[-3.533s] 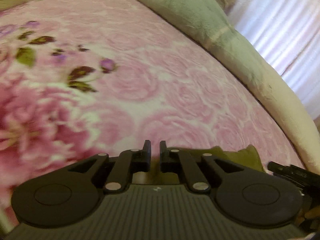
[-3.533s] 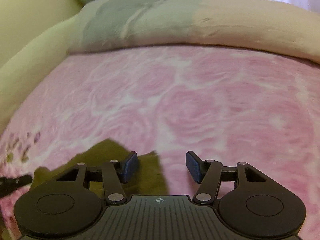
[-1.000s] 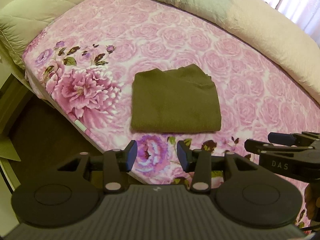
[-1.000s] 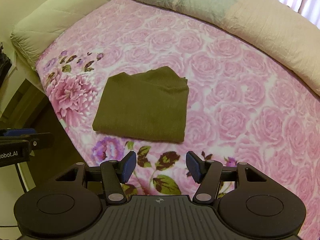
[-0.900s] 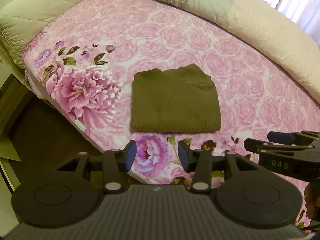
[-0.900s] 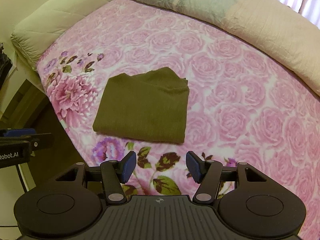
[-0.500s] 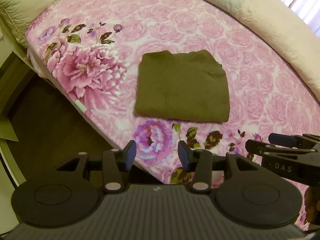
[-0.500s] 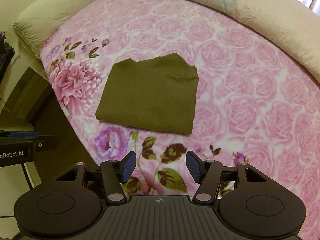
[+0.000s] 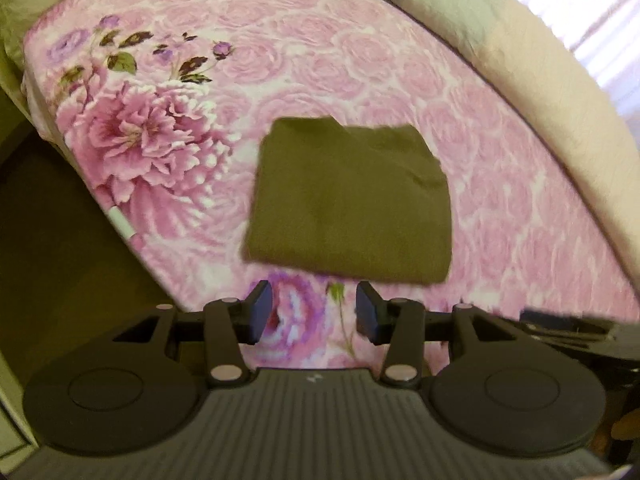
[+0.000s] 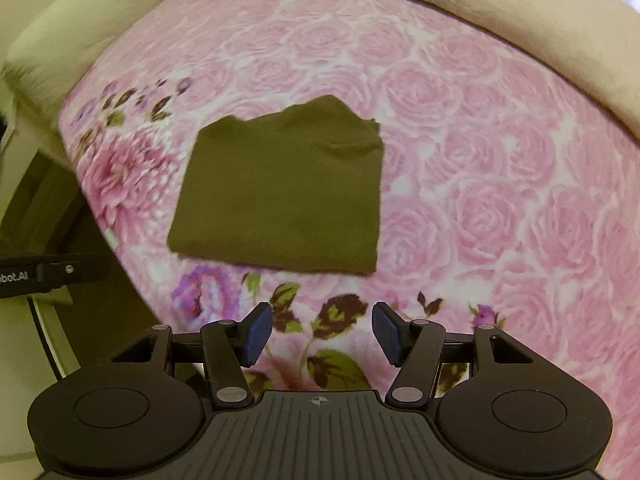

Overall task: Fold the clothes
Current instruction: 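Hover both open grippers above the folded olive-green shirt, then grasp the folded shirt edge with the left gripper while the right gripper grasps it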

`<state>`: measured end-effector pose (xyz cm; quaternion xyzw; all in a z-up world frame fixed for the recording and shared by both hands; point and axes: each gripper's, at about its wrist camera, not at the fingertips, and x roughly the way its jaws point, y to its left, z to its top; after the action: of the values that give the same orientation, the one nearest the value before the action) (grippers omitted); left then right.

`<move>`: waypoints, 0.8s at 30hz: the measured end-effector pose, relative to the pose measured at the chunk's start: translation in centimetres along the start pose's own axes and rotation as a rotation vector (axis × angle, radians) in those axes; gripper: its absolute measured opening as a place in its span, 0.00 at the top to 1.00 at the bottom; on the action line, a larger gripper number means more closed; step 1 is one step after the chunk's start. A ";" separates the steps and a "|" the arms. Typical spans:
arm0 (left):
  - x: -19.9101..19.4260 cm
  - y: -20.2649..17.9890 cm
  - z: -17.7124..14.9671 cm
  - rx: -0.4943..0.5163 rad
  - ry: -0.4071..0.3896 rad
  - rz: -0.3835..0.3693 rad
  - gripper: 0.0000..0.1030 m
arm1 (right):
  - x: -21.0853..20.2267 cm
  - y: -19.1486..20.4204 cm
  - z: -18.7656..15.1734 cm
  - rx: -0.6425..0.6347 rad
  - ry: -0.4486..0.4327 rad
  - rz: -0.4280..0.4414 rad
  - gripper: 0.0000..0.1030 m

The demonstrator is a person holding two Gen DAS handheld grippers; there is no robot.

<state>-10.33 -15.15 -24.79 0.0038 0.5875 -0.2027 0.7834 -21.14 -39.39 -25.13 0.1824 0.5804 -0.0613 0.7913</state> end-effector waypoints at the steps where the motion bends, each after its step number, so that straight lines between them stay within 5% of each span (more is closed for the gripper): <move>1: 1.1 1.1 0.0 -0.023 -0.022 -0.011 0.59 | 0.6 -0.8 0.1 0.032 -0.008 0.021 0.43; 8: 7.0 7.7 0.8 -0.257 -0.002 -0.136 0.61 | 5.7 -7.8 1.5 0.343 -0.039 0.173 0.43; 13: 11.2 9.2 2.4 -0.281 -0.021 -0.196 0.60 | 8.4 -11.6 3.1 0.459 -0.103 0.286 0.43; 24: 18.4 12.3 5.0 -0.274 -0.004 -0.361 0.59 | 15.2 -13.1 5.7 0.348 -0.074 0.442 0.43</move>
<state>2.40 -10.81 -43.10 -0.2081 0.5992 -0.2579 0.7288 -15.18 -51.85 -40.82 0.4353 0.4778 0.0071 0.7630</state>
